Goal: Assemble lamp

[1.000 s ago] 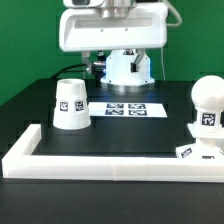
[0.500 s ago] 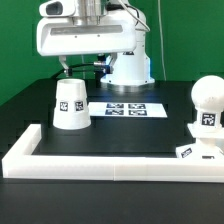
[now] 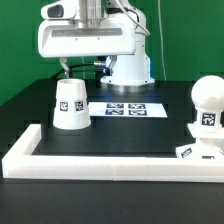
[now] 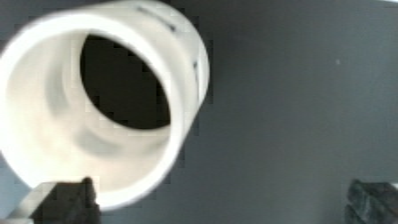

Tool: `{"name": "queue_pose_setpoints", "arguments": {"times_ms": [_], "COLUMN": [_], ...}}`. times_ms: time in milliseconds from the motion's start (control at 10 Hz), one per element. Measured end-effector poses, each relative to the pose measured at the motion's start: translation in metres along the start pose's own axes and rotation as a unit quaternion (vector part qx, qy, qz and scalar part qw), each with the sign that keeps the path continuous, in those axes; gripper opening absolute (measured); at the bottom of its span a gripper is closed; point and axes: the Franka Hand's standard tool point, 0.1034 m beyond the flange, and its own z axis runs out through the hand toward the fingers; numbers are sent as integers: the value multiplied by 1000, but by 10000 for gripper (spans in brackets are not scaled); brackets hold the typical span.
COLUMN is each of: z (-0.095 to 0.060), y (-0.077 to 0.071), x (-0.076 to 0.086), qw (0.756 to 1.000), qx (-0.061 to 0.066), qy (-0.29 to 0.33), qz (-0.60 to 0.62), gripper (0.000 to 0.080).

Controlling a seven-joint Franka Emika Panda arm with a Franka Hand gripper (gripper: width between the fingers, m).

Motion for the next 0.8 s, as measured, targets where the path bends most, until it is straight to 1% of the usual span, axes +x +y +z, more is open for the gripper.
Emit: {"name": "queue_pose_setpoints", "arguments": {"times_ms": [100, 200, 800], "z": [5, 7, 22], "y": [0, -1, 2], "x": [-8, -11, -14], "qw": [1000, 1000, 1000], "qx": [1, 4, 4], "qy": [-4, -6, -19], "qz": [4, 7, 8], "gripper": [698, 698, 698]}}
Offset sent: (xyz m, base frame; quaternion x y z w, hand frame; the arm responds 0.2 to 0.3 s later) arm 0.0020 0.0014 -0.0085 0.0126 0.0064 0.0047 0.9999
